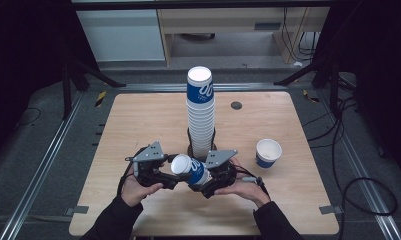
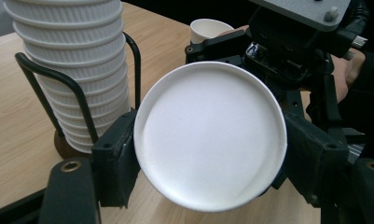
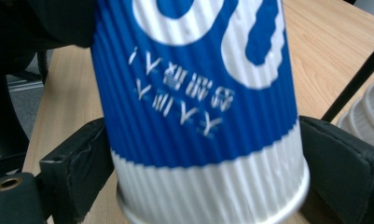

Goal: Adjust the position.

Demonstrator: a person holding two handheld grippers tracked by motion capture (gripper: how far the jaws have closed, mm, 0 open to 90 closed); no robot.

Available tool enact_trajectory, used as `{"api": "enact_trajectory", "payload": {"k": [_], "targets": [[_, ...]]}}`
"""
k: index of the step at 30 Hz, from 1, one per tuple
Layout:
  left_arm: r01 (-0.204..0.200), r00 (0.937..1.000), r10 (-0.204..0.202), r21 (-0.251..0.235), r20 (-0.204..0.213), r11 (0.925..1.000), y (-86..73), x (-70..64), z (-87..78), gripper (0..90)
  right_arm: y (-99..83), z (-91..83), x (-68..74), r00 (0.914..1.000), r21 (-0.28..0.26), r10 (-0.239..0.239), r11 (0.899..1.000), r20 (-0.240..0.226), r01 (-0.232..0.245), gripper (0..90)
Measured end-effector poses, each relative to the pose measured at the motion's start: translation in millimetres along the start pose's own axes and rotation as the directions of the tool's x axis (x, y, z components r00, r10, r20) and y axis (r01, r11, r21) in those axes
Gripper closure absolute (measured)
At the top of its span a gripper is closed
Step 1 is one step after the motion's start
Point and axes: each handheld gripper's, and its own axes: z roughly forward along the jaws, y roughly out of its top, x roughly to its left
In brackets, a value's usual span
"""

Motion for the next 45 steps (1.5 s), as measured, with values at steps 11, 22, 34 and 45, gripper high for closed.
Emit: {"api": "enact_trajectory", "payload": {"k": [11,22,34,45], "targets": [[0.019,0.9996,-0.019,0.002,0.022,0.9998,-1.5,3.1,1.4,26.2,-2.5,-0.4,-0.9,0.9998,-0.005,0.001,1.0,-0.021,-0.001,15.8],[0.019,0.9998,-0.02,0.093,0.01,0.9955,-1.1,7.6,-0.5,16.9,-3.7,-10.5,-4.8,0.998,0.041,-0.051,0.998,0.038,0.049,15.7],[0.02,0.9996,-0.024,0.209,0.016,0.9776,-7.9,3.4,18.4,20.8,-6.6,6.7,5.7,0.9935,0.125,-0.113,0.986,0.012,0.111,15.4],[0.016,0.9995,-0.021,0.192,0.024,0.9813,-7.7,6.4,13.7,25.5,-6.1,2.8,3.9,0.9967,0.105,-0.081,0.991,-0.001,0.081,10.0]]}}
